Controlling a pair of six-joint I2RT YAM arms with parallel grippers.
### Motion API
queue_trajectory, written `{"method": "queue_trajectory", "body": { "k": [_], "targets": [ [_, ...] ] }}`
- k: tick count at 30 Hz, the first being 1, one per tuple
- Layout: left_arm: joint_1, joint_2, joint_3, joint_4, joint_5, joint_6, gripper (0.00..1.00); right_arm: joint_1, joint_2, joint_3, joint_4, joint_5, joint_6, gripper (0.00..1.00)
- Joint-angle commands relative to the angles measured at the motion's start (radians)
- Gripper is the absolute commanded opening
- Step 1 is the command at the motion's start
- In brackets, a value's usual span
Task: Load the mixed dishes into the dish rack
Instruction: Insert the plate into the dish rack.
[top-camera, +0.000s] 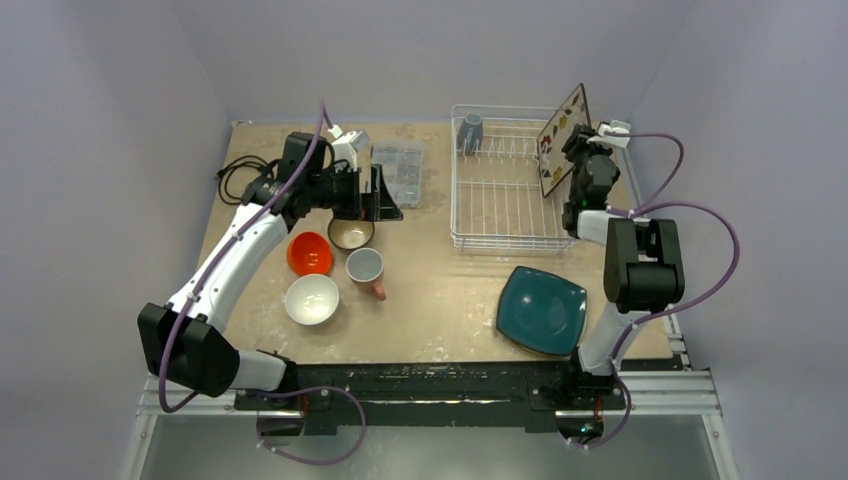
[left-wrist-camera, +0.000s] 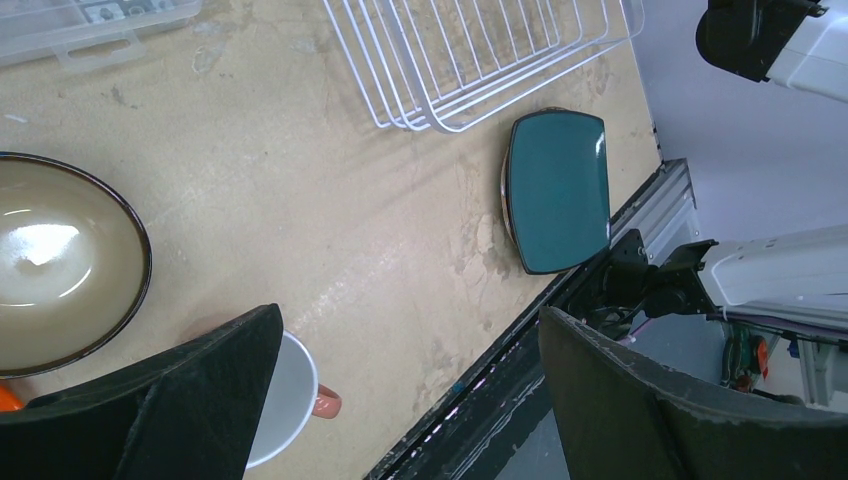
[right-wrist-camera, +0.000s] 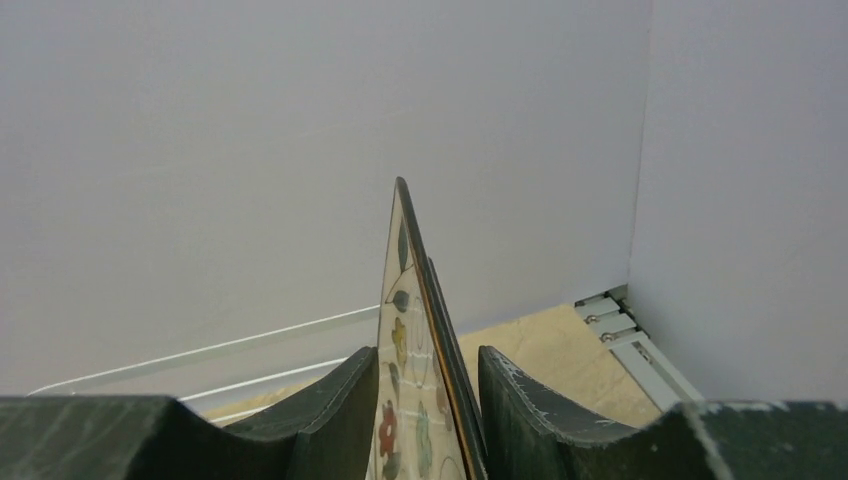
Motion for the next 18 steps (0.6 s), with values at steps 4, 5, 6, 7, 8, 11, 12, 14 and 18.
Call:
{"method": "queue_trajectory", "body": {
  "k": [4,5,6,7,8,11,12,14,18],
  "targets": [
    [0.002,-0.004,0.036,0.036,0.026,0.004,0.99,0.007,-0.060,0.072,-0.003,0.045,-0.069,0.40],
    [0.002,-0.004,0.036,0.036,0.026,0.004,0.99,0.007,-0.058,0.075,-0.009,0.042,-0.076,0.38],
    [0.002,-0.004,0.036,0.036,0.027,0.004,0.99,0.008,-0.055,0.079,-0.014,0.032,-0.085,0.36],
    [0.002,-0.003,0.036,0.036,0.027,0.004,0.99,0.009,-0.049,0.084,-0.019,0.026,-0.095,0.34],
    [0.002,-0.004,0.036,0.036,0.027,0.004,0.99,0.013,-0.044,0.088,-0.021,0.029,-0.107,0.33],
    [0.002,-0.004,0.036,0.035,0.027,0.004,0.99,0.025,-0.026,0.101,-0.019,0.027,-0.136,0.27],
    [0.002,-0.004,0.036,0.036,0.027,0.004,0.99,0.025,-0.020,0.104,-0.014,0.030,-0.170,0.27],
    [0.002,-0.003,0.036,0.034,0.029,0.004,0.99,0.058,-0.011,0.109,-0.013,0.057,-0.193,0.31],
    [0.002,-0.001,0.037,0.034,0.030,0.006,0.99,0.071,-0.027,0.111,-0.046,0.205,-0.185,0.51]
  ]
}}
